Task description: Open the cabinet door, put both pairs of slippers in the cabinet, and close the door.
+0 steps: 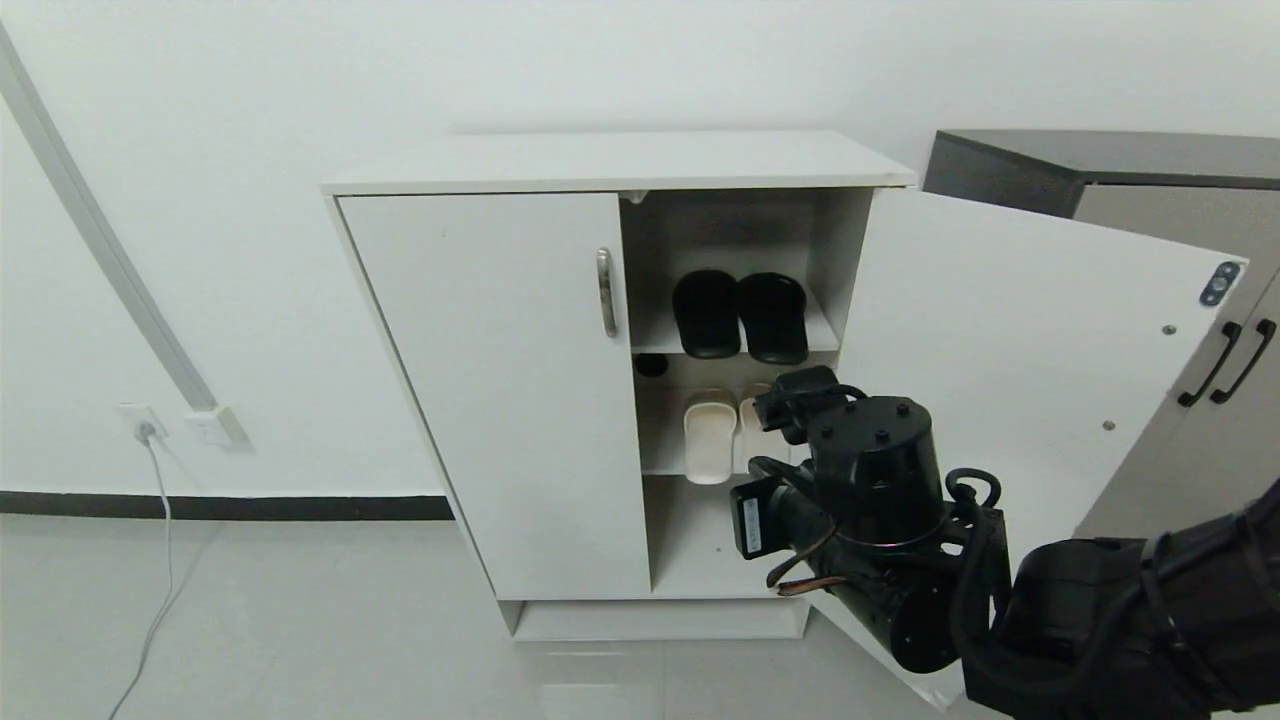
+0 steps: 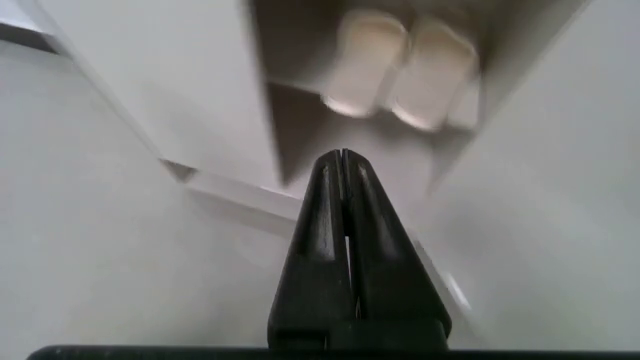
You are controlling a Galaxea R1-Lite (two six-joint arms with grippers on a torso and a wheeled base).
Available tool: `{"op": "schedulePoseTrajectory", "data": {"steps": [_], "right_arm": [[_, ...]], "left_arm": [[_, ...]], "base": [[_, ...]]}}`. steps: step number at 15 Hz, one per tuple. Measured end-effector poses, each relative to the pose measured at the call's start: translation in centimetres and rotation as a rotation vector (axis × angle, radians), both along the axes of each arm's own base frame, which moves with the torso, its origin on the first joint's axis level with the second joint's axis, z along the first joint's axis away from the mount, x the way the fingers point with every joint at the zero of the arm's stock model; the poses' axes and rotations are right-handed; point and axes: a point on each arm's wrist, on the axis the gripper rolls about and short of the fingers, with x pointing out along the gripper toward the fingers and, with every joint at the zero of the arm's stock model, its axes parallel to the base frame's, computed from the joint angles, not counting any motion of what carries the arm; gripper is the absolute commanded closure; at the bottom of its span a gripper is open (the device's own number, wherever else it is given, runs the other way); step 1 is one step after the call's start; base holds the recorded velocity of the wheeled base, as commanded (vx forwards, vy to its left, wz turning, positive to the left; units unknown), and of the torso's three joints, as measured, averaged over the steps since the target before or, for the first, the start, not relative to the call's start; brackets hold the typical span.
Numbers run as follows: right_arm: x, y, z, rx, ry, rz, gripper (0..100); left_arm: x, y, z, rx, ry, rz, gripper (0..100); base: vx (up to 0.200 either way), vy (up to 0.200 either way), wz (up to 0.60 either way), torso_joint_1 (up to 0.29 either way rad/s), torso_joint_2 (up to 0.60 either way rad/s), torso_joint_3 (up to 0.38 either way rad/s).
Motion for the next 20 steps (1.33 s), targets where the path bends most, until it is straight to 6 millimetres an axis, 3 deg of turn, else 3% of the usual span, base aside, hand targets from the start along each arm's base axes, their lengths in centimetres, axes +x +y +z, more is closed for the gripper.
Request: {"op": "schedulePoseTrajectory", "data": {"steps": [20], "right_arm": [[-0.05, -0.07, -0.27, -0.009, 0.006, -0.003, 100]], "left_arm": [[0.00, 0.00, 0.00, 0.000, 0.000, -0.002, 100]], "base": [[0.000, 0.000, 0.00, 0.168, -0.49, -0.327]]}}
